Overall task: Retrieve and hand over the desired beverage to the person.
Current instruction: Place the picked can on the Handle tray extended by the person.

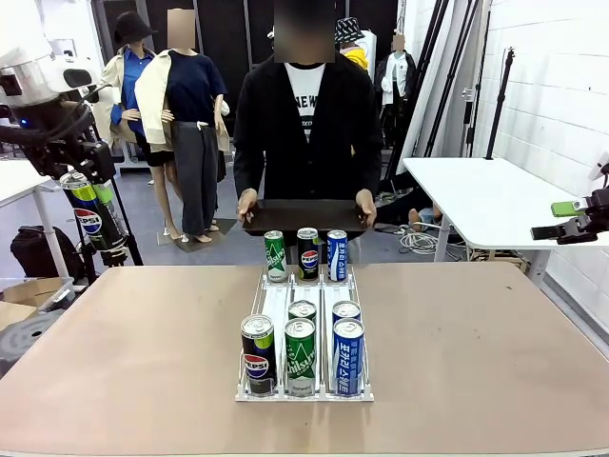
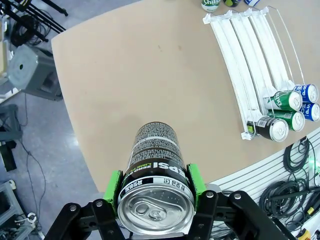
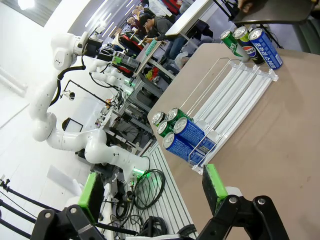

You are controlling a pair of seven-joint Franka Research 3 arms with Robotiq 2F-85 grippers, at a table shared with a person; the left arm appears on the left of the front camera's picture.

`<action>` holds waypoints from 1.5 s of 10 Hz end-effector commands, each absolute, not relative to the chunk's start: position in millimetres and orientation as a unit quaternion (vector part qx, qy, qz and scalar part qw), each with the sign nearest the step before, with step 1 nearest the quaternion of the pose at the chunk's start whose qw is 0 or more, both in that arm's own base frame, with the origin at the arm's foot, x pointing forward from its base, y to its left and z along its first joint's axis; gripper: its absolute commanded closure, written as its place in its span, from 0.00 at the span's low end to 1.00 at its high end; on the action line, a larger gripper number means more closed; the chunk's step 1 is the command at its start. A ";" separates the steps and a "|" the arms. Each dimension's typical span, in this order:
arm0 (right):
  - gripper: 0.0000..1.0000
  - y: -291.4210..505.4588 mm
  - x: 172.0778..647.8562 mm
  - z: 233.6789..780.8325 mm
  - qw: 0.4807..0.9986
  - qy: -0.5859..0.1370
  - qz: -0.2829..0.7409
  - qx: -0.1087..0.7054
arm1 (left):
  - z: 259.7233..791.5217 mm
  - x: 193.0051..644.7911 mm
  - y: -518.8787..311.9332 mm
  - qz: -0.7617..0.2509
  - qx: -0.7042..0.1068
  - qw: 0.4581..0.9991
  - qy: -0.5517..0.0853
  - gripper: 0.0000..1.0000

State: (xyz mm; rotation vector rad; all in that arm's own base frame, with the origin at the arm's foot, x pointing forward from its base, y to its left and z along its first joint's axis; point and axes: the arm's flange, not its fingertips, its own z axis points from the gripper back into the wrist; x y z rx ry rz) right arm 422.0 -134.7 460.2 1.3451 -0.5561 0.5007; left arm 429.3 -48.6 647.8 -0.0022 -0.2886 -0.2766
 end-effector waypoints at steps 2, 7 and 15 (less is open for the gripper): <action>0.00 -133.0 420.8 459.8 0.714 -0.256 0.230 0.610 | 651.7 427.9 -47.0 -0.136 0.000 0.979 -0.149 1.00; 0.00 -133.0 420.8 459.8 0.714 -0.256 0.230 0.610 | 651.7 427.9 -47.0 -0.136 0.000 0.979 -0.149 1.00; 0.00 -133.0 420.8 459.8 0.714 -0.256 0.230 0.610 | 651.7 427.9 -47.0 -0.136 0.000 0.979 -0.149 1.00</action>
